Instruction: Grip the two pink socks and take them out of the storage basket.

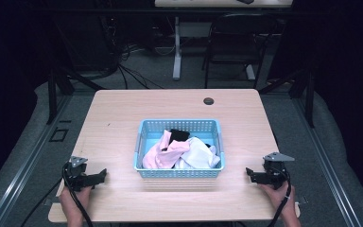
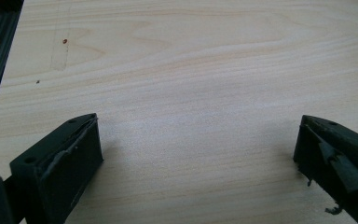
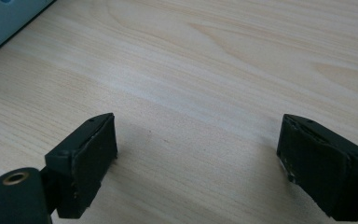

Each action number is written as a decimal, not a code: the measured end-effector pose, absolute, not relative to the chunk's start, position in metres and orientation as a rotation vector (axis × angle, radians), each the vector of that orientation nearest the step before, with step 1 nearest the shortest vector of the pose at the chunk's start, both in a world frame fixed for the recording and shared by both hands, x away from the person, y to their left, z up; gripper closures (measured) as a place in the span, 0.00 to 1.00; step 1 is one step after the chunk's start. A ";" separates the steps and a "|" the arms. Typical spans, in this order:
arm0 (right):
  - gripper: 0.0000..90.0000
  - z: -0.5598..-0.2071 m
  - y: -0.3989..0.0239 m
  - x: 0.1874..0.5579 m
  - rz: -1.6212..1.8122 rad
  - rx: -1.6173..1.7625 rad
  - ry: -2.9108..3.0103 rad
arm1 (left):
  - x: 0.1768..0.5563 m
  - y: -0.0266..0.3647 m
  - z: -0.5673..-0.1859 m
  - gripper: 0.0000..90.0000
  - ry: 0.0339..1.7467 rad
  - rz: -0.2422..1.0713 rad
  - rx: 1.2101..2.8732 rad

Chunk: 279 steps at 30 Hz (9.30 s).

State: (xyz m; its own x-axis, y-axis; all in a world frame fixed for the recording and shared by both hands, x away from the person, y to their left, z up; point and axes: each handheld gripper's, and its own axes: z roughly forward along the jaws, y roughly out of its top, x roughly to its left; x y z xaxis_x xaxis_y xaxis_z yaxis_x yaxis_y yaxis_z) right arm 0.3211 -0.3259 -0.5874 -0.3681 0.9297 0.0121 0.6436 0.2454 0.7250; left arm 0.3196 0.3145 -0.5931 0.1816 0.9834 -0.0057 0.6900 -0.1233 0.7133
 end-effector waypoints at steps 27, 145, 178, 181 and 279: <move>0.13 -0.587 -0.326 0.322 0.909 1.443 2.097 | 0.323 0.311 -0.556 0.00 1.535 0.514 1.982; 0.14 -0.587 -0.326 0.321 0.908 1.442 2.093 | 0.412 0.079 -0.432 0.96 0.839 0.158 2.752; 0.14 -0.587 -0.327 0.321 0.907 1.442 2.094 | 0.407 0.183 -0.369 0.96 1.055 0.313 2.572; 0.14 -0.587 -0.327 0.321 0.906 1.443 2.093 | 0.405 0.192 -0.369 0.96 1.080 0.318 2.562; 0.15 -0.587 -0.326 0.321 0.907 1.443 2.089 | 0.439 0.302 -0.466 0.21 1.609 0.173 2.381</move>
